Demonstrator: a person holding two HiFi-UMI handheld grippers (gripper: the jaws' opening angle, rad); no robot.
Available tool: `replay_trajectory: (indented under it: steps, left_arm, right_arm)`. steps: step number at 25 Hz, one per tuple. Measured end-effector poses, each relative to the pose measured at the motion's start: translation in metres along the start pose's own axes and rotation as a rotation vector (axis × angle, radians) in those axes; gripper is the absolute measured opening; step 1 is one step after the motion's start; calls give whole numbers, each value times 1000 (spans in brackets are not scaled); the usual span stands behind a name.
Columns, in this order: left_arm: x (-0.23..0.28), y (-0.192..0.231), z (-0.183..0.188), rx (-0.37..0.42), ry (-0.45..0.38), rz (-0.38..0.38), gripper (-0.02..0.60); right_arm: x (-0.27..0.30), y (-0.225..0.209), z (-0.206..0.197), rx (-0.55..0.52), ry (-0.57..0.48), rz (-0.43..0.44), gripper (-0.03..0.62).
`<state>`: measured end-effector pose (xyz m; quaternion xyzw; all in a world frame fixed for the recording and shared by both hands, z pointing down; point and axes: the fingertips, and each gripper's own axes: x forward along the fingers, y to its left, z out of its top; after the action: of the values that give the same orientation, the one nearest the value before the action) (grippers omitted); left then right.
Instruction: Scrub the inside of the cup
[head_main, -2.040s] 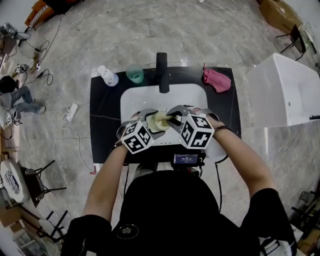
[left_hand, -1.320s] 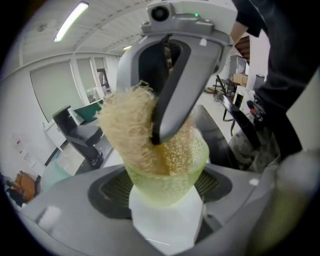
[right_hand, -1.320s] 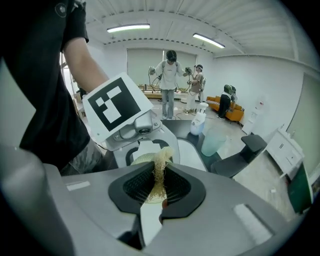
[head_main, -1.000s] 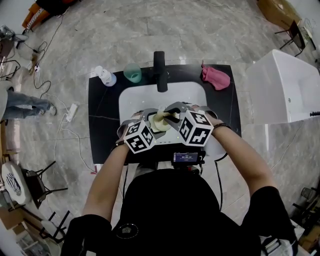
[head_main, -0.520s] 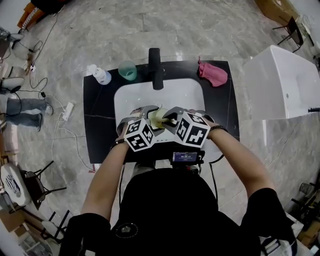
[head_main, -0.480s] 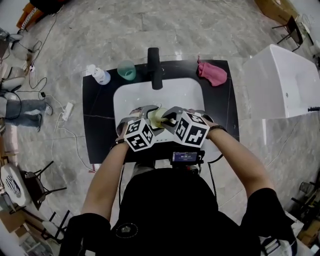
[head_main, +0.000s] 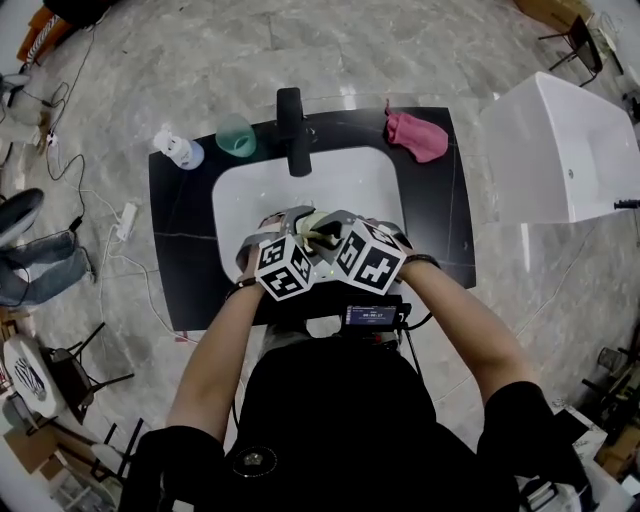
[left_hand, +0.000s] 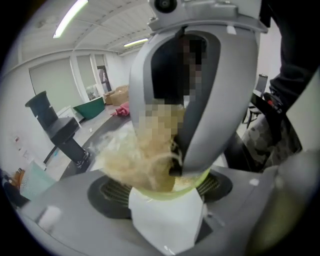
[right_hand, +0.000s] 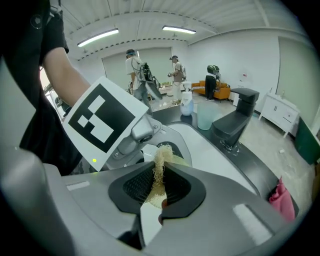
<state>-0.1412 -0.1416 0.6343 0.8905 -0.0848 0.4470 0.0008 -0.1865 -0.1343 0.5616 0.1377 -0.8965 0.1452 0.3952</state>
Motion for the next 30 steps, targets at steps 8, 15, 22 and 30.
replay_trajectory:
  steps: [8,15,22,30]
  left_arm:
    - [23,9,-17,-80,-15,9,367]
    - [43,19,-29,-155,-22,3,367]
    - [69,22,-46,-263,-24,-14,367]
    - [99,24,-56,-361,-54,-16,367]
  right_arm:
    - [-12,-30,-8,123,-77,-54,44]
    - [-39,-68,-18,270,-175,-137,44]
    - [-57,-102,-41,421,-216,-224,44]
    - [-58,-104,-58,452,-200,-225,44]
